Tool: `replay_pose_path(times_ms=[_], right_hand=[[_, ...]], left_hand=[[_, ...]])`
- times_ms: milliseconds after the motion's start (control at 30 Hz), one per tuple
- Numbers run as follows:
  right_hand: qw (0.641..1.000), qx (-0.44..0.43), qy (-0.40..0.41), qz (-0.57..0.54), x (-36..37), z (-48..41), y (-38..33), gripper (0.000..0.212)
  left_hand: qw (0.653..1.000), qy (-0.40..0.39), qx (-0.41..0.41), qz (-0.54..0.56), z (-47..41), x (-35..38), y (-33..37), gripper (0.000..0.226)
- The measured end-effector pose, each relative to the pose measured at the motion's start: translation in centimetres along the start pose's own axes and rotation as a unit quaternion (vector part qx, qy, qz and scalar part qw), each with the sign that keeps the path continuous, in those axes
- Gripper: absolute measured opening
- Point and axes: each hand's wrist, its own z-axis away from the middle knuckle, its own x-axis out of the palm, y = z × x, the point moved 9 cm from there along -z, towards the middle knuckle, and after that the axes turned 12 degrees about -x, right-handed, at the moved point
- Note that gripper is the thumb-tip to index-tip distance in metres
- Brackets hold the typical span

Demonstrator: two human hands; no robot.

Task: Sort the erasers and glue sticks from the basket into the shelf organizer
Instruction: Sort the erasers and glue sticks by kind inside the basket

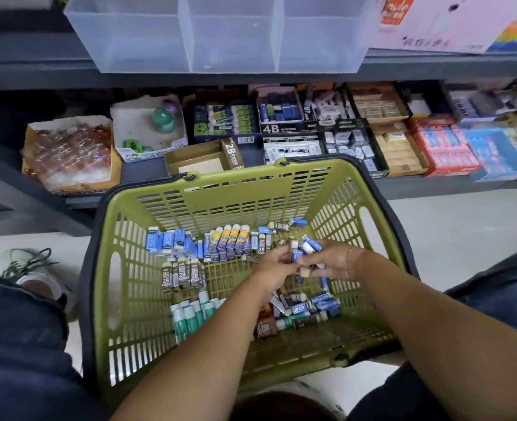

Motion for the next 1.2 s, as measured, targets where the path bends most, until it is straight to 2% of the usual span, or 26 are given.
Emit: replay_pose_path(times_ms=[67,100,200,333,467,533,600,700,833,900,967,1067,1200], right_hand=[[1.0,-0.014,0.014,-0.022,0.4,0.7,-1.2,0.033],[0.999,-0.022,0.019,-0.034,0.8,1.0,-1.7,0.03],[0.993,-0.06,0.041,-0.09,2.5,1.6,-3.4,0.021],[0.984,-0.093,0.114,-0.097,3.7,2.0,-4.6,0.019],[0.976,-0.153,0.155,-0.028,5.0,2.1,-5.4,0.017],[0.967,-0.178,0.172,-0.053,5.7,2.5,-5.7,0.022],[0.961,-0.197,0.173,-0.087,6.4,2.8,-5.8,0.023],[0.954,-0.199,0.153,-0.163,7.2,3.5,-6.2,0.02],[0.938,-0.153,0.143,-0.276,6.9,4.3,-6.1,0.012],[0.931,-0.128,0.132,-0.315,6.6,4.6,-6.1,0.016],[0.921,-0.11,0.128,-0.351,6.1,5.1,-6.4,0.006],[0.901,-0.098,0.115,-0.408,6.2,5.6,-7.1,0.009],[0.887,-0.098,0.118,-0.436,6.8,5.5,-7.3,0.011]], left_hand=[[0.997,-0.043,-0.007,0.064,0.2,0.7,0.6,0.061],[0.988,-0.074,-0.02,0.133,0.3,1.2,0.9,0.056],[0.941,-0.119,-0.047,0.313,1.4,1.6,2.3,0.024],[0.885,-0.113,-0.09,0.443,2.3,1.3,2.3,0.049],[0.81,-0.086,-0.127,0.567,2.7,0.8,1.5,0.039],[0.763,-0.076,-0.134,0.627,2.7,0.5,1.3,0.037],[0.745,-0.073,-0.125,0.651,2.6,0.0,1.3,0.036],[0.75,-0.093,-0.091,0.649,2.6,-0.8,2.1,0.035],[0.77,-0.118,-0.047,0.625,2.6,-1.4,2.5,0.036],[0.796,-0.101,-0.032,0.596,2.4,-2.3,1.8,0.03],[0.826,-0.064,-0.022,0.559,2.3,-3.4,0.9,0.022],[0.865,-0.042,0.004,0.501,2.6,-3.9,1.0,0.011],[0.871,-0.07,0.037,0.485,3.3,-3.3,2.2,0.021]])
